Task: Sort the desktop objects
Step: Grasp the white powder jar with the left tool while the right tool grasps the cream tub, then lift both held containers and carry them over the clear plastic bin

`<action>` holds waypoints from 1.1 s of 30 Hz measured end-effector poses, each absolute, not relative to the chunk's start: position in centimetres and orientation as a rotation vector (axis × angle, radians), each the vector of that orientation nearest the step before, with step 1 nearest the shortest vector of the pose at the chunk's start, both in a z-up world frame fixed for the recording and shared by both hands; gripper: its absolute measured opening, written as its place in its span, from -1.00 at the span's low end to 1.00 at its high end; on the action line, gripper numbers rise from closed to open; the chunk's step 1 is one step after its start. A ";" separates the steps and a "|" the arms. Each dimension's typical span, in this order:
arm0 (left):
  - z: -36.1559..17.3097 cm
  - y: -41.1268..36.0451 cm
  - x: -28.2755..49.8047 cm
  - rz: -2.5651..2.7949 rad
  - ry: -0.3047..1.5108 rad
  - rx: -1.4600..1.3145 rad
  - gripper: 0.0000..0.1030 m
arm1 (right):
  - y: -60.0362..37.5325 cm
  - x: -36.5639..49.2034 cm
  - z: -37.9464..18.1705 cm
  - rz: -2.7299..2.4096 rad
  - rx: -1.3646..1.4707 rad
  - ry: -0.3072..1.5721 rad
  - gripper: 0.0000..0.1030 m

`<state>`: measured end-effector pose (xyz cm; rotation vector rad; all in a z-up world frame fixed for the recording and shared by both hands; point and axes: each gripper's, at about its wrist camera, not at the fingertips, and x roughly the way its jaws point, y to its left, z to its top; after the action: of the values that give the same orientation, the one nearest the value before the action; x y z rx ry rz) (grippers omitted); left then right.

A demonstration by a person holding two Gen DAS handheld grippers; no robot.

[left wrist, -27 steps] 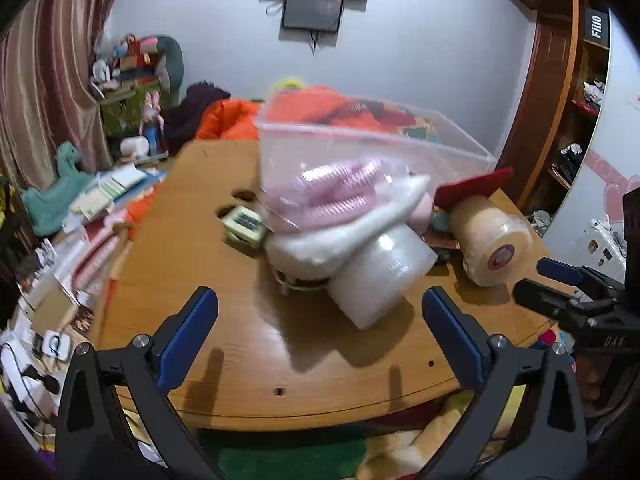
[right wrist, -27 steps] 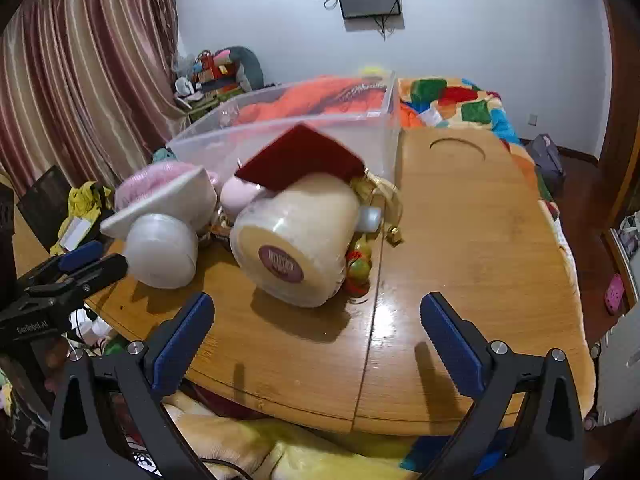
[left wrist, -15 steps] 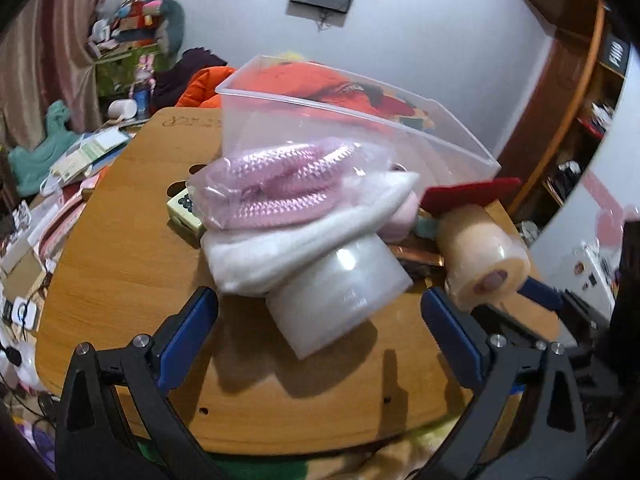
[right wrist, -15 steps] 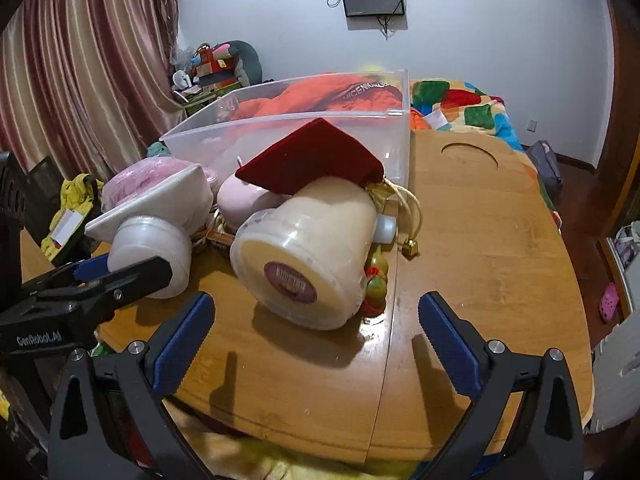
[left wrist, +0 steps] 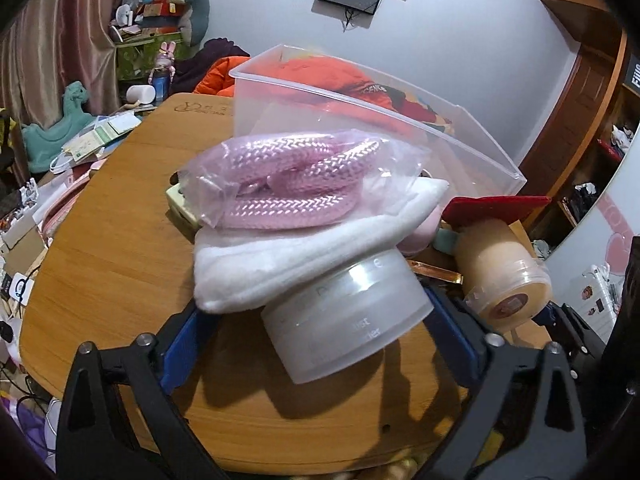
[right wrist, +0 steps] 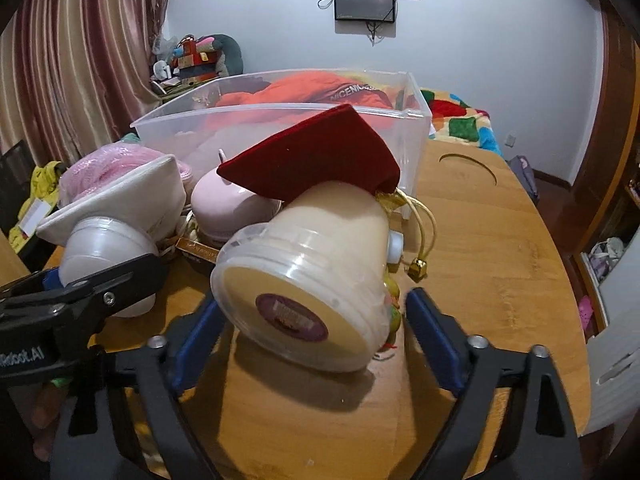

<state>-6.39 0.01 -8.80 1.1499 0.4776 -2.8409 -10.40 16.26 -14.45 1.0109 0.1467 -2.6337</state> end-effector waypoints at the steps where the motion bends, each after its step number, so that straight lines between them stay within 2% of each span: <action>1: -8.8 0.1 -6.2 -2.848 0.473 1.150 0.75 | 16.2 -10.3 -14.5 -2.644 1.004 0.159 0.55; 8: -8.6 0.3 -5.7 -2.883 0.409 1.154 0.35 | 16.8 -9.3 -14.2 -2.674 0.961 0.164 0.46; 11: -8.6 0.3 -5.3 -2.890 0.394 1.153 0.35 | 17.4 -8.6 -14.0 -2.680 0.935 0.155 0.43; 13: -8.6 0.2 -5.0 -2.892 0.390 1.151 0.35 | 17.6 -8.0 -13.5 -2.690 0.901 0.153 0.30; 19: -8.6 0.1 -4.0 -2.890 0.368 1.147 0.34 | 18.2 -7.5 -13.3 -2.682 0.911 0.141 0.30; 33: -6.6 -0.2 -2.1 -2.936 0.311 1.018 0.34 | 19.7 -6.8 -11.2 -2.653 0.863 -0.015 0.29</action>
<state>-2.10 -0.17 -6.57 1.0181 0.3111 -2.9362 -6.85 19.72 -11.21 0.8630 -0.0155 -2.6531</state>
